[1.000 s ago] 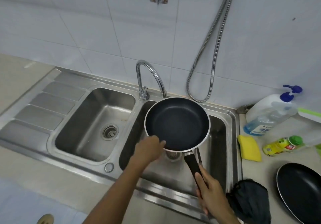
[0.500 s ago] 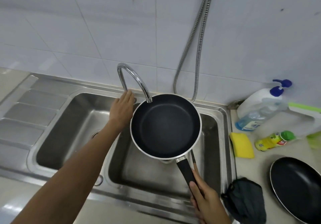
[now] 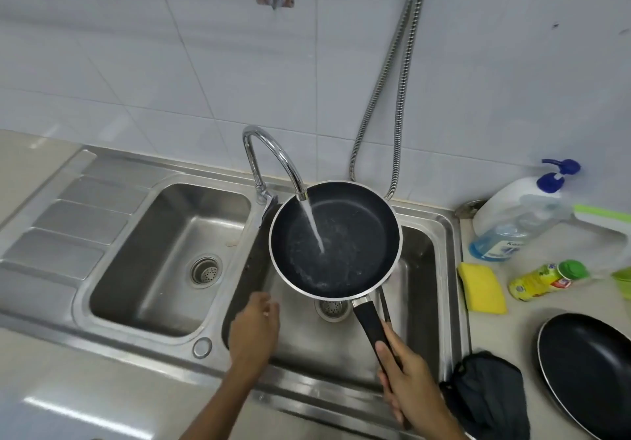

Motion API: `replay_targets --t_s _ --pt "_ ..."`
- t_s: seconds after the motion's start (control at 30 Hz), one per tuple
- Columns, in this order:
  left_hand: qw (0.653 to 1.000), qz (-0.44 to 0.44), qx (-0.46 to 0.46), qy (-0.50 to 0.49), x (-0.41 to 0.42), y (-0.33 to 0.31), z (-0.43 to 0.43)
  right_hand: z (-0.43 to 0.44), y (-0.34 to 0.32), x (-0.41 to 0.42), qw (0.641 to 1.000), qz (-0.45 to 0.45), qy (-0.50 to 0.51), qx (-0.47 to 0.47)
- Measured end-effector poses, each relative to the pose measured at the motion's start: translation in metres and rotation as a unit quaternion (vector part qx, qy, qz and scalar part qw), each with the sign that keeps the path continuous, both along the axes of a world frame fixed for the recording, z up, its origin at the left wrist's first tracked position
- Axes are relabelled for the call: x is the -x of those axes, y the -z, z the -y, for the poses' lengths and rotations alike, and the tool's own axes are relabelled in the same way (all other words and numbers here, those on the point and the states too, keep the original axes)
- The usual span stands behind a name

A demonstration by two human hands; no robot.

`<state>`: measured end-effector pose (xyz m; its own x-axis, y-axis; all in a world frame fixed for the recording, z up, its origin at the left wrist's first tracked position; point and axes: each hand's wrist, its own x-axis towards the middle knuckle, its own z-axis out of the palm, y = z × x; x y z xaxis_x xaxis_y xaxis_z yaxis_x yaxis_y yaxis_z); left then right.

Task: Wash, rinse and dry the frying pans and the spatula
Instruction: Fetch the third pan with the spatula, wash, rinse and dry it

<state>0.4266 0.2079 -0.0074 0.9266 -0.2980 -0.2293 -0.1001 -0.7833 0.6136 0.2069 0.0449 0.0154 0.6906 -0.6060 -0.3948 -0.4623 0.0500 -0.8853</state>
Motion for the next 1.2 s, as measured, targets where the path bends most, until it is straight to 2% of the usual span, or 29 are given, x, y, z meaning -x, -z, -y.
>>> replay_targets --t_s 0.03,0.1,0.2,0.23,0.3,0.43,0.67,0.83,0.93,1.03,1.2 --pt "0.995 -0.09 0.05 0.003 0.026 -0.002 0.003 -0.001 0.001 -0.004 1.0 0.009 -0.005 -0.004" --pt "0.952 -0.267 0.151 0.002 0.065 -0.002 0.019 -0.003 0.002 -0.009 0.999 0.032 -0.017 -0.006" --pt "0.832 -0.501 0.239 -0.008 0.099 -0.019 0.055 -0.011 0.002 -0.009 0.997 0.06 -0.037 0.03" --pt "0.799 -0.541 0.262 -0.01 0.104 -0.022 0.064 -0.013 0.002 -0.005 0.996 0.069 -0.041 0.034" --pt "0.773 -0.57 0.279 -0.008 0.112 -0.03 0.079 -0.016 0.005 0.008 0.997 0.066 -0.042 0.018" --pt "0.805 -0.518 0.289 -0.022 0.126 -0.034 0.095 -0.01 0.005 0.023 0.998 0.052 -0.016 0.038" --pt "0.826 -0.474 0.302 -0.047 0.104 -0.047 0.084 -0.015 -0.008 -0.009 0.994 0.064 -0.075 0.049" --pt "0.866 -0.414 0.274 -0.054 0.107 -0.044 0.066 -0.032 -0.003 -0.005 0.993 0.071 -0.084 0.036" --pt "0.859 -0.437 0.265 -0.021 0.124 -0.04 0.071 -0.029 0.001 0.014 0.996 0.053 -0.06 0.027" --pt "0.845 -0.461 0.269 -0.005 0.136 -0.037 0.091 -0.012 0.001 0.028 0.997 0.025 -0.03 0.063" --pt "0.83 -0.477 0.29 0.0 0.132 -0.04 0.12 0.011 -0.005 0.021 0.998 0.017 -0.028 0.057"
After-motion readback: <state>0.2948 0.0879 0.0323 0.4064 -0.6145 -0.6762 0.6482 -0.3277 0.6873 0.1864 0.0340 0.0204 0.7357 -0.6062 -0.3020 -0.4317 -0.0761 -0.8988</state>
